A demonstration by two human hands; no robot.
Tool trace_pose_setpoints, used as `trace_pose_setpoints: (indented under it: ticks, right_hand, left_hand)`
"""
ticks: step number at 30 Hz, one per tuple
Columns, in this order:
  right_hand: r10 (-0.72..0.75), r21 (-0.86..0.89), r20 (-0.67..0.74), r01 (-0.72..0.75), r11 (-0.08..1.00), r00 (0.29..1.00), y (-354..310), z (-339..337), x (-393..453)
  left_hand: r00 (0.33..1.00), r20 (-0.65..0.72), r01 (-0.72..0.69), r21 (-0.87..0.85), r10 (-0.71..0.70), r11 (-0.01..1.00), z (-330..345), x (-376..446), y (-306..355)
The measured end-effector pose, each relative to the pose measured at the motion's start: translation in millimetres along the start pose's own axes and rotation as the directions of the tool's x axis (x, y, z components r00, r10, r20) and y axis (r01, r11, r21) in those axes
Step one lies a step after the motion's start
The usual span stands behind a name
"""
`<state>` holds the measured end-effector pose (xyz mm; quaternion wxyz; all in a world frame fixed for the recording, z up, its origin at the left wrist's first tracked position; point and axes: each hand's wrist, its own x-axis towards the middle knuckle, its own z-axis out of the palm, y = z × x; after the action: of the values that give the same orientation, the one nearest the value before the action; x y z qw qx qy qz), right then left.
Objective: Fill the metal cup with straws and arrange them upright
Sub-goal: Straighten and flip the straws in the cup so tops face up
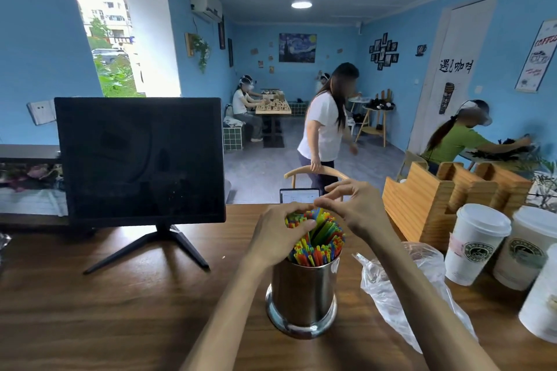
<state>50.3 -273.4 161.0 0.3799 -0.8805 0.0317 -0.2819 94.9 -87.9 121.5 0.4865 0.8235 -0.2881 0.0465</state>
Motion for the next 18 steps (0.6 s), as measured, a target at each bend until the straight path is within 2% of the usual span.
trace_pose_setpoints:
  ticks: [5,8,10,11,13,14,16,18]
  right_hand:
    - [-0.053,0.066,-0.067,0.057,0.996,0.996,-8.3,-7.0,0.9]
    - [-0.08,0.176,-0.247,0.126,0.976,0.966,-27.2,-21.3,-1.0]
    - [-0.116,0.199,-0.459,0.229,0.953,0.881,-39.7,-32.1,-2.4]
    - [-0.138,0.203,-0.553,0.293,0.934,0.822,-45.6,-37.0,-3.8]
    - [-0.149,0.264,-0.662,0.415,0.871,0.734,-55.4,-42.2,-7.9]
    - [-0.132,0.341,-0.665,0.456,0.822,0.735,-58.6,-42.8,-10.6]
    - [-0.096,0.518,-0.573,0.45,0.728,0.814,-63.9,-40.1,-17.4]
    - [-0.099,0.598,-0.413,0.351,0.72,0.905,-60.0,-32.6,-22.8]
  left_hand:
    - [0.999,-0.033,0.009,-0.079,-0.012,0.997,1.5,-0.8,3.1]
    - [0.971,-0.24,-0.054,-0.176,0.01,0.983,2.9,-2.8,9.5]
    - [0.908,-0.418,-0.093,-0.171,0.013,0.981,1.6,-6.9,17.1]
    - [0.887,-0.461,-0.112,-0.151,0.03,0.982,-0.8,-9.6,22.0]
    - [0.909,-0.414,-0.107,-0.142,0.04,0.984,-7.2,-13.1,33.9]
    - [0.94,-0.342,-0.071,-0.164,0.01,0.984,-9.8,-13.6,40.5]
    - [0.974,-0.209,0.011,-0.323,-0.082,0.946,-13.3,-11.5,54.0]
    - [0.962,-0.218,0.027,-0.517,-0.162,0.855,-13.9,-6.4,61.3]
